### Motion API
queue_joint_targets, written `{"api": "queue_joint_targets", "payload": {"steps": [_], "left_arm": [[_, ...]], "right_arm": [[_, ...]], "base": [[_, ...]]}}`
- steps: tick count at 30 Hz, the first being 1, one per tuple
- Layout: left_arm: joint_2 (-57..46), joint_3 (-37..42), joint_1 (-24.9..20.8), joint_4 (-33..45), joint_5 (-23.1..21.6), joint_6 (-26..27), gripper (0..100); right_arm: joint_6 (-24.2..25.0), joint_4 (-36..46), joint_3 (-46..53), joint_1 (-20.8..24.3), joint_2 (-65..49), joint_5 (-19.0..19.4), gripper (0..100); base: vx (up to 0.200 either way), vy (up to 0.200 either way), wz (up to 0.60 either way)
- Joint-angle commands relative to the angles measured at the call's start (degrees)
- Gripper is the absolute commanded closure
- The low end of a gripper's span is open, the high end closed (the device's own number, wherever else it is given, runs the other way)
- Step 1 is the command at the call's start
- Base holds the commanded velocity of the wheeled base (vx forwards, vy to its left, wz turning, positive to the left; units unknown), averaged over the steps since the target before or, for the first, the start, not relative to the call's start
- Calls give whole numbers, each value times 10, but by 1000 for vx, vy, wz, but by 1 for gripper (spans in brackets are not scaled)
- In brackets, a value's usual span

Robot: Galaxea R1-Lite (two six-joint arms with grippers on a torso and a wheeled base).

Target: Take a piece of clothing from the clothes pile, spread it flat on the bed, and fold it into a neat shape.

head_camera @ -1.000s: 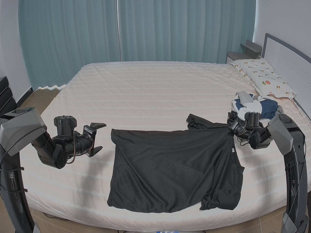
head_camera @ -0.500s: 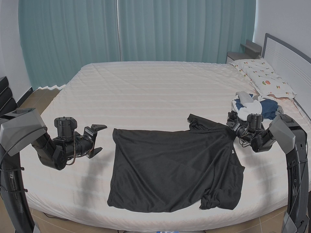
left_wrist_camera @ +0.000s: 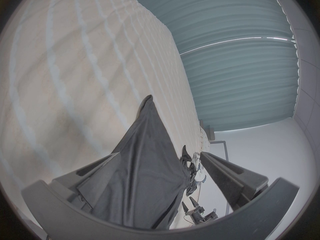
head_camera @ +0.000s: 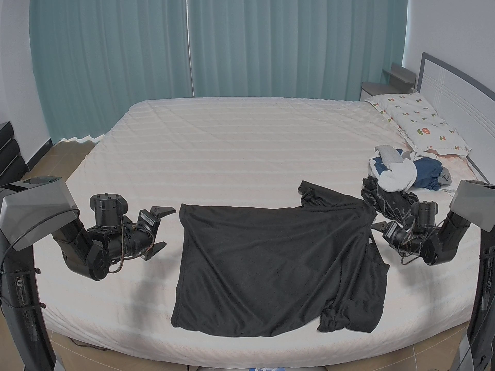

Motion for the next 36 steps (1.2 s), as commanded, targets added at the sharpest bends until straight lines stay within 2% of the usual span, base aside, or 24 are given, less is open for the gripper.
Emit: {"api": "queue_joint_targets", "payload": {"steps": [1,6,11,13,16,19,23,31,36], "left_arm": [[-17,68,-32,-8,8,18,0],[-24,121,-39,-23,23,66,0],[-25,152,-71,-20,52,114,0],[-19,166,-94,-18,74,146,0],[-18,164,-102,-18,95,157,0],[-17,162,-120,-16,120,168,0],[0,161,-132,-16,164,207,0],[20,153,-154,-8,174,223,0],[39,120,-165,33,217,249,0]], "right_arm": [[-9,-86,183,6,-108,2,0],[-8,-146,259,21,-108,6,0],[-4,-171,287,26,-85,17,0],[17,-192,301,26,-69,21,0],[51,-243,320,24,-64,23,0],[54,-281,339,24,-63,36,0],[55,-290,346,26,-64,43,0],[55,-291,350,27,-67,43,0],[56,-294,354,33,-69,43,0]], "base": [[-200,0,0],[-200,0,0],[0,0,0],[0,0,0],[0,0,0],[0,0,0],[0,0,0],[0,0,0],[0,0,0]]}}
